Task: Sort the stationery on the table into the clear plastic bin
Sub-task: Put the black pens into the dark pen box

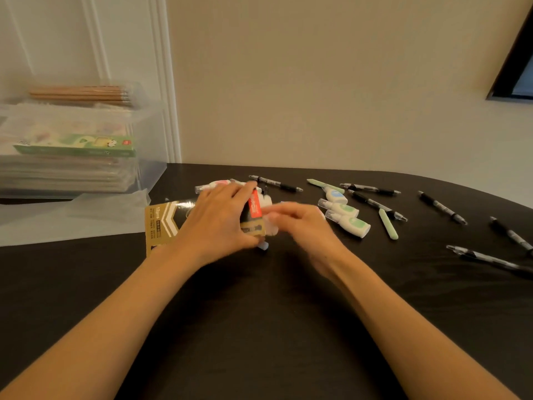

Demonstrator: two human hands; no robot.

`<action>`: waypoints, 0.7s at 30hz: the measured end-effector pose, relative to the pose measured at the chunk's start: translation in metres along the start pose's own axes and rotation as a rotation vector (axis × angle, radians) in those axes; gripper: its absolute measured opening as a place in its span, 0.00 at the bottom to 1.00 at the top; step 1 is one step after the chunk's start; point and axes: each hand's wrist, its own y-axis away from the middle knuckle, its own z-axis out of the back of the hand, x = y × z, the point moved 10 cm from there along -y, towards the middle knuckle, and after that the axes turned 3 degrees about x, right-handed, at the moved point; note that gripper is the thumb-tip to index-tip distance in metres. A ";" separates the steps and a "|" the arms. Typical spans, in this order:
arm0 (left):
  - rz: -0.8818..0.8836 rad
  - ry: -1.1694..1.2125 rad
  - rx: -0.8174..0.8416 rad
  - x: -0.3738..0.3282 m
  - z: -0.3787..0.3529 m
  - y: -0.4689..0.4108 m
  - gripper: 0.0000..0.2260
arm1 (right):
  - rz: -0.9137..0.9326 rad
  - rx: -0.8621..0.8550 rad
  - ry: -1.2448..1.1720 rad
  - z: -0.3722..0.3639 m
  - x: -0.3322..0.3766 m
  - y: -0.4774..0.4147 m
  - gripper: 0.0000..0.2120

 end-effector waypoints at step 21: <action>0.427 -0.155 -0.055 0.059 -0.011 -0.047 0.38 | -0.279 -0.174 0.740 0.003 -0.021 -0.085 0.16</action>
